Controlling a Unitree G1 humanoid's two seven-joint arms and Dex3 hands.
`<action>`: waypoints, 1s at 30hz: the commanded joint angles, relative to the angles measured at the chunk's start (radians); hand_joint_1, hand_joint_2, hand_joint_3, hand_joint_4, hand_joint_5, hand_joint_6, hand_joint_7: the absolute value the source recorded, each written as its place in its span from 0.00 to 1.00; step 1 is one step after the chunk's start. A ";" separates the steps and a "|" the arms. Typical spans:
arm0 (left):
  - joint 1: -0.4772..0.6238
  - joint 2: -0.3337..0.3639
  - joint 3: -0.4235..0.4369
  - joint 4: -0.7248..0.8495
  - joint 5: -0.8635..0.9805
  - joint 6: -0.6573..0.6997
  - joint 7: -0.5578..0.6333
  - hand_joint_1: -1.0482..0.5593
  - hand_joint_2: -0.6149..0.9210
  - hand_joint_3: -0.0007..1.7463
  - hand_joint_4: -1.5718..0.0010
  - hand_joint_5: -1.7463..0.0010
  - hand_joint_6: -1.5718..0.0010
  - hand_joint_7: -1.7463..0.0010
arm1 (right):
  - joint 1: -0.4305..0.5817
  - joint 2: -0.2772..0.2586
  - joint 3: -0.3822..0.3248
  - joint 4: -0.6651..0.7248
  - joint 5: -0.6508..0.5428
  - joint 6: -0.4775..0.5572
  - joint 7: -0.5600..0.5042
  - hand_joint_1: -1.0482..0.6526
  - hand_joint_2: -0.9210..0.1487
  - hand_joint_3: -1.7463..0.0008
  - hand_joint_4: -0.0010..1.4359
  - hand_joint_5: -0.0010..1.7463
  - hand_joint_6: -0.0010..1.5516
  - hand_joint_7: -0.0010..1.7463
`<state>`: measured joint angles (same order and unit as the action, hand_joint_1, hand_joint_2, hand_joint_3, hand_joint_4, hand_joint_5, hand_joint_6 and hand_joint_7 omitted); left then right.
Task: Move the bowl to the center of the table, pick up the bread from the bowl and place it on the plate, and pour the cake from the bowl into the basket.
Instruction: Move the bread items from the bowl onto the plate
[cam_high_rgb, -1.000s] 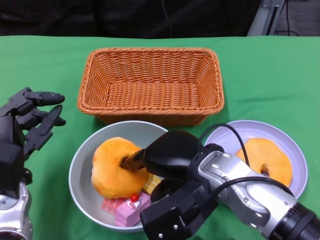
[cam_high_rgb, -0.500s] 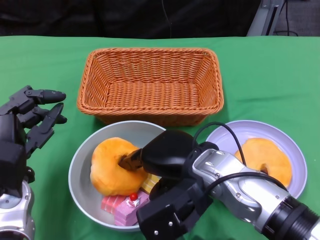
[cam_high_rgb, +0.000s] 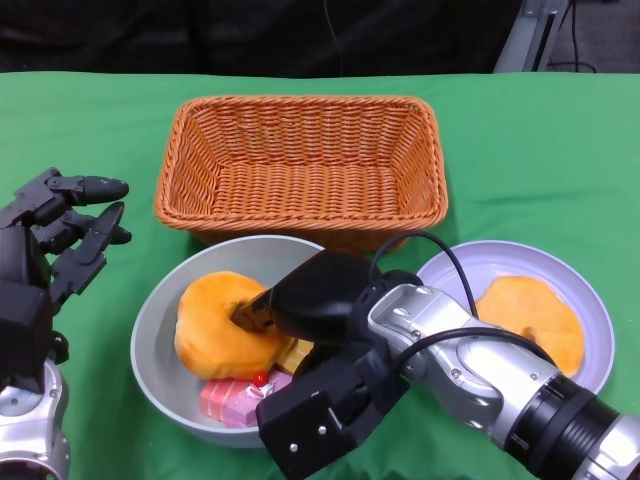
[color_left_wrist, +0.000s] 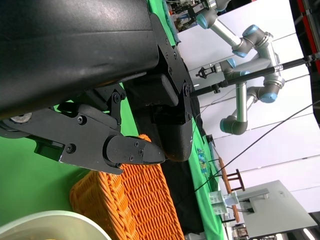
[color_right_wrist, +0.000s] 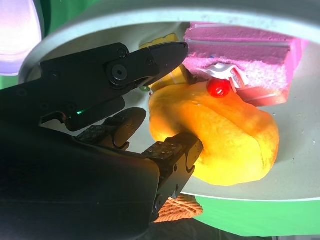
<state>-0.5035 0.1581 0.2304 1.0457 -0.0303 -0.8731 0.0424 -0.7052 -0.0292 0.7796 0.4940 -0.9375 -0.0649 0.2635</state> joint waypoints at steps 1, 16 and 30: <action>-0.001 0.009 0.004 -0.004 -0.007 -0.016 0.003 0.52 1.00 0.15 0.46 0.31 0.45 0.52 | 0.018 -0.005 0.019 0.021 -0.012 0.015 -0.006 0.19 0.01 1.00 0.49 0.03 0.38 0.01; -0.004 0.013 0.003 0.007 -0.009 -0.013 -0.003 0.52 1.00 0.15 0.46 0.31 0.45 0.52 | 0.031 0.016 0.026 0.143 -0.010 -0.079 -0.315 0.47 0.00 0.96 0.53 0.65 0.52 0.00; -0.002 0.011 0.005 0.002 -0.012 -0.006 -0.008 0.52 1.00 0.15 0.46 0.30 0.45 0.52 | 0.015 0.001 0.038 0.167 -0.014 -0.126 -0.343 0.46 0.06 1.00 0.59 0.41 0.66 0.00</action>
<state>-0.5035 0.1580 0.2297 1.0465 -0.0287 -0.8733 0.0417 -0.6986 -0.0143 0.8035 0.6441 -0.9445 -0.1855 -0.0985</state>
